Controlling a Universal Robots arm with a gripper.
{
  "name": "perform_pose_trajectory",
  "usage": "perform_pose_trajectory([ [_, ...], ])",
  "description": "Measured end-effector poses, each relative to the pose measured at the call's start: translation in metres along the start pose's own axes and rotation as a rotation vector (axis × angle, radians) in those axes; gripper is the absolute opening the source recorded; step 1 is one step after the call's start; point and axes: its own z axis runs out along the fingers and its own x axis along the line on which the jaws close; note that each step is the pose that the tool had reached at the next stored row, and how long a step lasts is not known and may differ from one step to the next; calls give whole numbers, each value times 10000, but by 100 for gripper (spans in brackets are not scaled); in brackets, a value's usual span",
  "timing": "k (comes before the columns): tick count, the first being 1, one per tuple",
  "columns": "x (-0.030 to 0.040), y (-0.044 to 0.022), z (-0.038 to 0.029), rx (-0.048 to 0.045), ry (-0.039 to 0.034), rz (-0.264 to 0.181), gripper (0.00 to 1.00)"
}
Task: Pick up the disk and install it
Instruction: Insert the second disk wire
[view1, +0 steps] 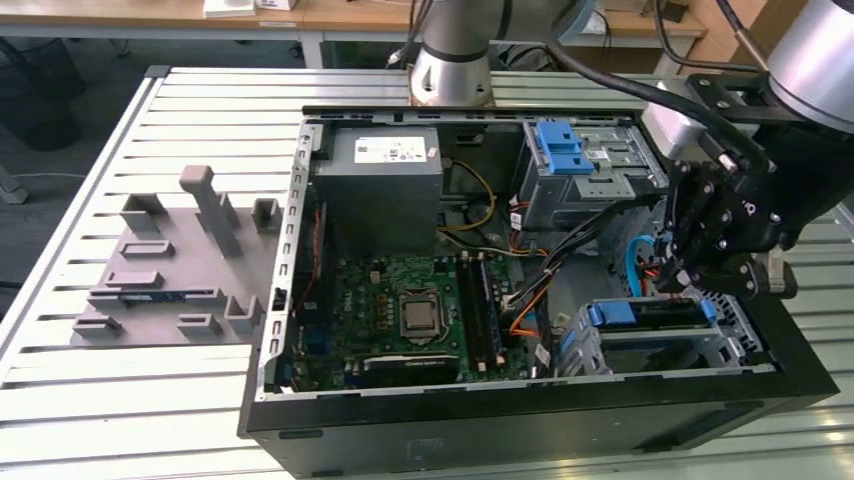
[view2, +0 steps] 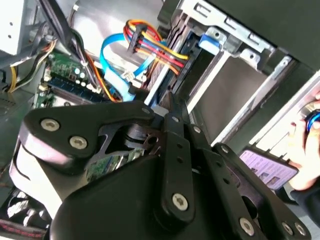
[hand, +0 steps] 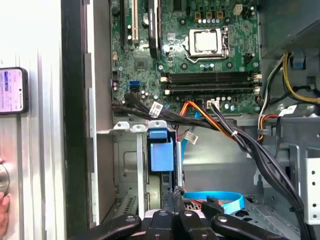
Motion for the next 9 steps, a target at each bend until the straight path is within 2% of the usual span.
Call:
perform_pose_trajectory([
  [9, -41, 42, -226, -1, -9, -2, 11],
])
